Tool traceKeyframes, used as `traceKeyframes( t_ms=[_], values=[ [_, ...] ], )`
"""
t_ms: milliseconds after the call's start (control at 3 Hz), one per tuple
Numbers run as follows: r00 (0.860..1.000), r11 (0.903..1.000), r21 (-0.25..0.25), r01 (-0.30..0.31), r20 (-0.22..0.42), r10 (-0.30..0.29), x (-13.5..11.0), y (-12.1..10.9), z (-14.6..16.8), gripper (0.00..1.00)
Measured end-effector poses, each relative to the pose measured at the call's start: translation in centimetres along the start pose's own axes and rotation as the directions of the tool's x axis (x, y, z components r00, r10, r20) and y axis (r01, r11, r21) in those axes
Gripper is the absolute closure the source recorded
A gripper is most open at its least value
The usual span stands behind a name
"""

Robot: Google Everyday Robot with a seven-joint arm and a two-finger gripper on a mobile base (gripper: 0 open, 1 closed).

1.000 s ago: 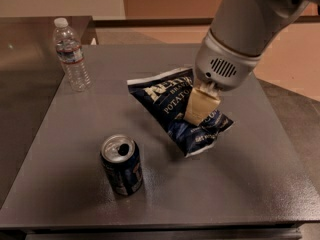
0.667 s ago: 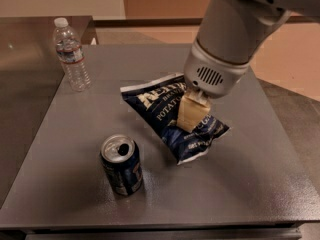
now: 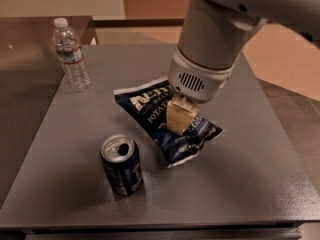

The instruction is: Move blue chip bag near pepsi can

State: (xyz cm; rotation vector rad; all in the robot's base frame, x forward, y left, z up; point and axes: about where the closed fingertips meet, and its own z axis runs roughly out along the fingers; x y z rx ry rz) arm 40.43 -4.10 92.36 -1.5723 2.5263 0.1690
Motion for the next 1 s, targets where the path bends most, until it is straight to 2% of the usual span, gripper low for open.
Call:
traceKeyframes(
  t_ms=[333,667,1000],
  values=[
    [1.0,0.9997,-0.026,-0.001,0.005,0.001,-0.21,0.41,0.53,0.12],
    [1.0,0.9998,-0.018,0.001,0.012,-0.001,-0.38,0.43,0.37,0.0],
    [1.0,0.9998,-0.018,0.001,0.012,-0.001,-0.38,0.43,0.37,0.0]
  ],
)
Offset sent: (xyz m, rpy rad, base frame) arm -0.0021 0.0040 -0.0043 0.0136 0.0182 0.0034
